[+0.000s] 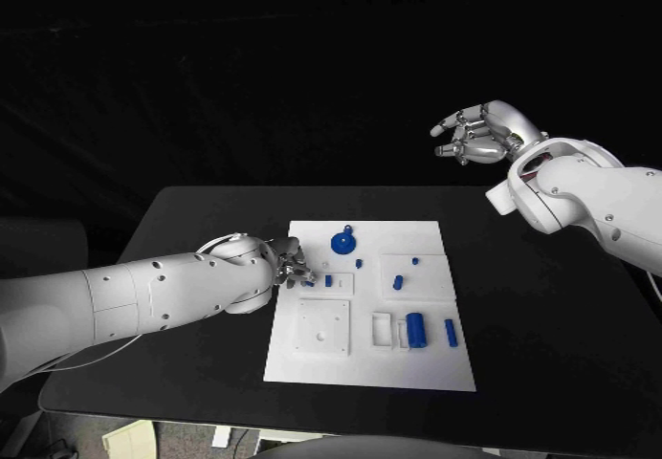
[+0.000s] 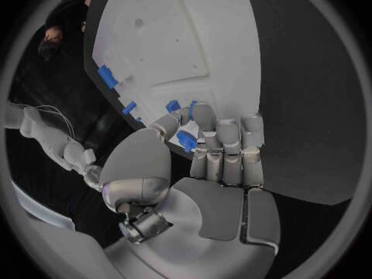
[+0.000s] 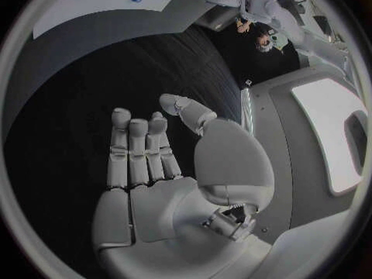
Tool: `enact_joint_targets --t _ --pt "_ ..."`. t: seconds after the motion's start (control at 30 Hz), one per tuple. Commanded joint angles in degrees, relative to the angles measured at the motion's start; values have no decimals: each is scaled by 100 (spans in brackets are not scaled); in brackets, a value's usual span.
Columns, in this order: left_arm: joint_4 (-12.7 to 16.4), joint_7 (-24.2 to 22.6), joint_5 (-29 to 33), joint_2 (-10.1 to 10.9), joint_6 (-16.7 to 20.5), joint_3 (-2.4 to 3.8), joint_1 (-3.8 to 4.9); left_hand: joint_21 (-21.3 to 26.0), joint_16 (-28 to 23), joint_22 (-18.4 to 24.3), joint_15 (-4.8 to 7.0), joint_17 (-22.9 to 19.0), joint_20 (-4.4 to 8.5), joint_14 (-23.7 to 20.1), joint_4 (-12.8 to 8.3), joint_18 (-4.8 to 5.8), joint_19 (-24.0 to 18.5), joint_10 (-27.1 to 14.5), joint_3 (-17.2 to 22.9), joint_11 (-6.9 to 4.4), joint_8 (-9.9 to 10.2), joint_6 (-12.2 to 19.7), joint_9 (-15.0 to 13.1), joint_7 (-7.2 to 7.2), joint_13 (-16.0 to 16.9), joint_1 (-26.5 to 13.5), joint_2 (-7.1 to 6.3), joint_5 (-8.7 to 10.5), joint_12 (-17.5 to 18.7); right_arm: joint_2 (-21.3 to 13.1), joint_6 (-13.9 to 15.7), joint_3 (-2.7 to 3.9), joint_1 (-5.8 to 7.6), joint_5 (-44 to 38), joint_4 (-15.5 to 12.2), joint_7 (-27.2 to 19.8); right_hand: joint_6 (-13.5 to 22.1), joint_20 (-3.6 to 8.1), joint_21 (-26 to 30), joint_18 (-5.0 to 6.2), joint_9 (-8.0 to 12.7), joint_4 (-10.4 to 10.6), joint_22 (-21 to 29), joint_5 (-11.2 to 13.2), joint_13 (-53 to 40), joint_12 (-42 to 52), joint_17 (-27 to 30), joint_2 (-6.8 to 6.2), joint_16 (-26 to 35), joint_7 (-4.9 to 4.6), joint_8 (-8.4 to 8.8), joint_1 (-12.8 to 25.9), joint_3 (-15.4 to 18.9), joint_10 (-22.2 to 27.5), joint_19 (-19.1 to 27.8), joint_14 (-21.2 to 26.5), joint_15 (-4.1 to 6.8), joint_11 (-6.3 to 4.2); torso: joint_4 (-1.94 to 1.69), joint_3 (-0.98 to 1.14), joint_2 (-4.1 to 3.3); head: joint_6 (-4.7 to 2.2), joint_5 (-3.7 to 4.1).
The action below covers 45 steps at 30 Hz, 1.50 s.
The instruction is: Assemble the parts on the task board
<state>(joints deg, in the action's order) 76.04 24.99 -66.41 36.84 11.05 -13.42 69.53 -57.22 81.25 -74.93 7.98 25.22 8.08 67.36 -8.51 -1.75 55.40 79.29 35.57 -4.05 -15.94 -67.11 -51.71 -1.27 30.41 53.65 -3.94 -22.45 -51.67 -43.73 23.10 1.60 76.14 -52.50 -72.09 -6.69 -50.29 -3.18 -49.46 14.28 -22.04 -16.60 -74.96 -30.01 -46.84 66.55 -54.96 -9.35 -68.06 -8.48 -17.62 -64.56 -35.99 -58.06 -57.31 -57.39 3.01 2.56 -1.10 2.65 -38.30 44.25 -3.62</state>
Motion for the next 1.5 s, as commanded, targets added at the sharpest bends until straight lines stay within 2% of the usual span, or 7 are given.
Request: enact_joint_targets --t 0.03,0.5,0.73,1.07,1.27,1.37,1.5 --pt "1 60 8 -50 -335 -32 -44 -20 20 -90 383 8 760 341 -440 -13 40 152 481 -218 -10 -122 5 114 -3 36 83 36 -27 7 -74 2 0 -14 -17 -25 9 12 25 72 6 -2 -56 -32 9 -35 5 -10 33 -45 19 48 -19 20 44 23 6 -4 2 1 -6 2 -1" --pt "-5 130 -28 -108 -679 -31 -44 -19 19 -91 381 8 759 338 -446 -13 36 152 484 -215 -6 -118 5 113 -3 39 86 39 -28 12 -86 2 0 -14 -20 -29 10 8 32 72 6 -1 -55 -61 18 -42 12 -9 38 -45 19 51 -20 16 44 20 6 -4 -1 0 -3 25 6" --pt "35 87 -41 -108 -655 -31 -44 -26 31 -95 377 18 756 338 -479 -11 26 161 475 -214 -8 -142 -3 113 1 16 69 -79 -47 12 -85 2 -1 -14 -15 -30 11 7 34 72 6 0 -55 -76 22 -44 15 -7 40 -45 19 53 -20 13 43 18 6 -4 0 0 0 27 13" --pt "11 36 -40 -122 -538 -31 -44 -34 42 -90 381 28 759 342 -428 -16 38 166 431 -225 -36 -238 -18 129 3 -47 -18 86 -73 14 -86 2 -2 -11 -1 -30 12 5 38 72 7 -1 -55 -103 28 -47 19 -7 42 -46 19 55 -19 11 40 16 6 -4 -1 -1 0 19 23" --pt "-36 28 -37 -128 -474 -31 -44 -33 39 -82 387 29 763 341 -343 -27 45 161 419 -229 -32 -269 -34 136 -7 -37 -86 590 -88 19 -90 2 -3 -8 0 -30 12 4 41 72 7 0 -55 -127 32 -48 22 -4 43 -46 19 58 -19 8 38 14 6 -3 -2 2 0 13 19" --pt "-46 27 -33 -133 -465 -31 -44 -28 36 -79 387 29 762 342 -272 -31 45 160 413 -229 -27 -276 -45 137 -14 -35 -113 969 -94 22 -92 2 -4 -8 -2 -30 13 3 43 72 7 1 -56 -148 36 -50 25 -1 43 -46 19 60 -20 6 37 12 6 -3 -1 0 0 13 22" --pt "-62 26 -26 -139 -454 -31 -44 -21 29 -76 386 26 762 339 -134 -37 41 154 394 -228 -19 -281 -63 139 -27 -56 -183 1636 -98 19 -96 2 -4 -8 -5 -27 13 2 46 72 7 0 -56 -175 40 -51 28 0 44 -46 18 62 -21 4 34 11 6 -4 2 -1 0 10 22"
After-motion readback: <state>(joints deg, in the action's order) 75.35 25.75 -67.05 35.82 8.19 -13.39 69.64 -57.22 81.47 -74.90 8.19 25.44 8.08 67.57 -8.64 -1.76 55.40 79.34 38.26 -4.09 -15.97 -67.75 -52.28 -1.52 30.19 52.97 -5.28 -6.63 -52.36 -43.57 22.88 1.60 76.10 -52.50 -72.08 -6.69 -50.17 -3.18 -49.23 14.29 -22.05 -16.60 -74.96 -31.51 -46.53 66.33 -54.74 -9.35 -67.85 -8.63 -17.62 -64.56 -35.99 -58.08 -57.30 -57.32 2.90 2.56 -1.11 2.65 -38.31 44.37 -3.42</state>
